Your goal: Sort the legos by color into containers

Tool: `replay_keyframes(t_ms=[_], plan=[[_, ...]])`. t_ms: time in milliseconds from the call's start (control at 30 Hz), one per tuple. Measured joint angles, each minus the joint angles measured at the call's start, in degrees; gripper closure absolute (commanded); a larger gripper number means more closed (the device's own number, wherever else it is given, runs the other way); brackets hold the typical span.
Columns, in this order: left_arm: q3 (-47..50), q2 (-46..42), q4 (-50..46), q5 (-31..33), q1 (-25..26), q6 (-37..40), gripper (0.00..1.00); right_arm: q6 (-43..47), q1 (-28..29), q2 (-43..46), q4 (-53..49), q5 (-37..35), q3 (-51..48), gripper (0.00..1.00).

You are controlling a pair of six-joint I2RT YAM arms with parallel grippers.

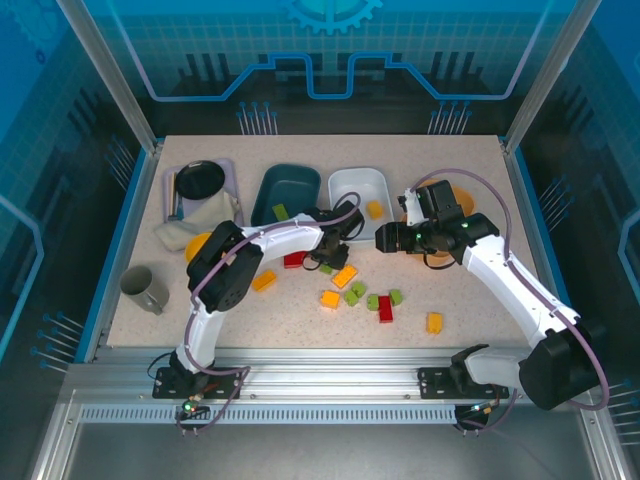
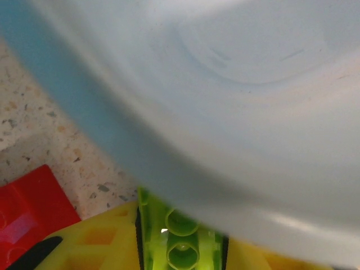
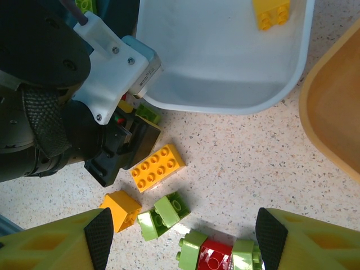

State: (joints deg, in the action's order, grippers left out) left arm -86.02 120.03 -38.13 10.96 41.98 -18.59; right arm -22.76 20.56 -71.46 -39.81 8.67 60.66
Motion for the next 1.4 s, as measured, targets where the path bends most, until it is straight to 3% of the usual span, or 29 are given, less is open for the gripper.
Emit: replay_keyframes(t_ms=[467,633,900,1167,1300,1400], plan=[[2.78,-14.45,-9.94,2.14,-0.39,-5.60,0.70,-0.37,0.00,0.00,0.07,0.00,0.00,0.30],[-1.60,-16.72,-11.69,2.19,-5.40,-6.60,0.70,-0.37,0.00,0.00,0.50,1.01,0.02,0.30],[-14.05,-5.95,-10.91,0.28,-19.63,-7.02,0.69,-1.75,-1.07,-0.57,-2.97,1.40,1.18,0.31],[-20.39,6.82,-11.17,-2.62,-21.03,-6.73,0.67,-7.08,-11.80,-1.75,-17.16,-2.75,-1.57,0.32],[-20.39,7.89,-11.52,-4.22,-21.03,-6.54,0.65,-10.23,-13.31,-2.91,-23.26,-4.31,-5.64,0.28],[-20.39,7.89,-11.34,-5.29,-21.03,-6.14,0.56,-11.85,-13.44,-5.01,-24.11,-4.11,-10.03,0.28]])
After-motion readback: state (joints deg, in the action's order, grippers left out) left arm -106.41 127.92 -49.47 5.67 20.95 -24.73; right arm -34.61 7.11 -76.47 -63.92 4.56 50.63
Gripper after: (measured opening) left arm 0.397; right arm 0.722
